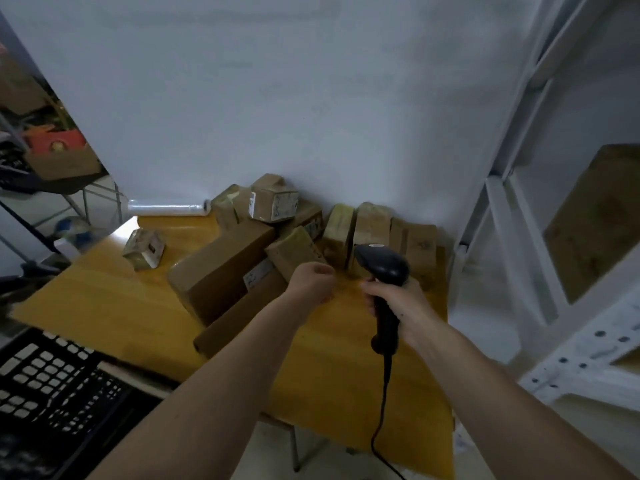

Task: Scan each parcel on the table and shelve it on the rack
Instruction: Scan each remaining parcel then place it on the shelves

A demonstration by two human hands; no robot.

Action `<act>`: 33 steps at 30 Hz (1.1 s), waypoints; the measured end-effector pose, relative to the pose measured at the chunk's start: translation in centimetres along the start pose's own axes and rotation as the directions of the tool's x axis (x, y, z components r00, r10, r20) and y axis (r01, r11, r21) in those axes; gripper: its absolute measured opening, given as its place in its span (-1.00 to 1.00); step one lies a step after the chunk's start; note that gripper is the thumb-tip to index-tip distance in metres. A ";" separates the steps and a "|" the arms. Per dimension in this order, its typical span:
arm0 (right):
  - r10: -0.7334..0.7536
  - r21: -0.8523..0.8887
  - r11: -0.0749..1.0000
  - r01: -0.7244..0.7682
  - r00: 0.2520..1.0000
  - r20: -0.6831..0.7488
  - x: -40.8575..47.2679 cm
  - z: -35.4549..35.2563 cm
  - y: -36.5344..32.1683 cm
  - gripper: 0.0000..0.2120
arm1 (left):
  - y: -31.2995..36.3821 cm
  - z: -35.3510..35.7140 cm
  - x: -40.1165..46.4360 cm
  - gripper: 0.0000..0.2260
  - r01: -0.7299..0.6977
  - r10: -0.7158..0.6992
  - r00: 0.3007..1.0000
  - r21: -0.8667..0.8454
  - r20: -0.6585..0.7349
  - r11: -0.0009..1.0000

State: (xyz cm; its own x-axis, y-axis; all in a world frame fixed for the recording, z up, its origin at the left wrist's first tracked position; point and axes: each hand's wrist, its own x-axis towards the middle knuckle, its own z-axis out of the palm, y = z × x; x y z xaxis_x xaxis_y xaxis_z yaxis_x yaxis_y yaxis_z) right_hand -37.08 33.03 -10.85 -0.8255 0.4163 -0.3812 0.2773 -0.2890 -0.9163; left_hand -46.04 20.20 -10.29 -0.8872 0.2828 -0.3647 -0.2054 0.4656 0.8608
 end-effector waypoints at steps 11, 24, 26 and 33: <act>0.193 -0.003 0.981 -0.193 0.980 0.055 9.6 5.1 -0.3 -0.89 | -3.1 -6.0 11.8 -0.27 0.302 -0.285 0.934 0.050 -0.214 0.952; 0.298 0.018 0.955 -0.297 0.951 -0.089 14.7 8.9 1.0 -0.85 | -5.8 -9.1 22.3 0.12 0.439 -0.433 0.899 -0.164 0.070 0.884; 0.299 0.033 0.954 -0.298 0.947 -0.114 15.0 9.2 1.2 -0.86 | -6.3 -9.0 23.4 0.17 0.441 -0.437 0.897 -0.191 0.061 0.877; 0.289 0.088 0.957 -0.277 0.937 -0.194 15.2 10.0 1.8 -0.87 | -8.2 -8.9 24.7 0.01 0.331 -0.317 0.944 -0.258 0.094 0.908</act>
State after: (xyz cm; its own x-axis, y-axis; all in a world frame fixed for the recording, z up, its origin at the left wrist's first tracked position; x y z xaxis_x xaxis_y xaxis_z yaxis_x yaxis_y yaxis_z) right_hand -54.03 30.23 -17.11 -0.5984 0.4737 -0.6462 0.4506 -0.4679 -0.7603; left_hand -69.94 15.92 -23.23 -0.7332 0.1983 -0.6504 -0.5863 0.3003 0.7524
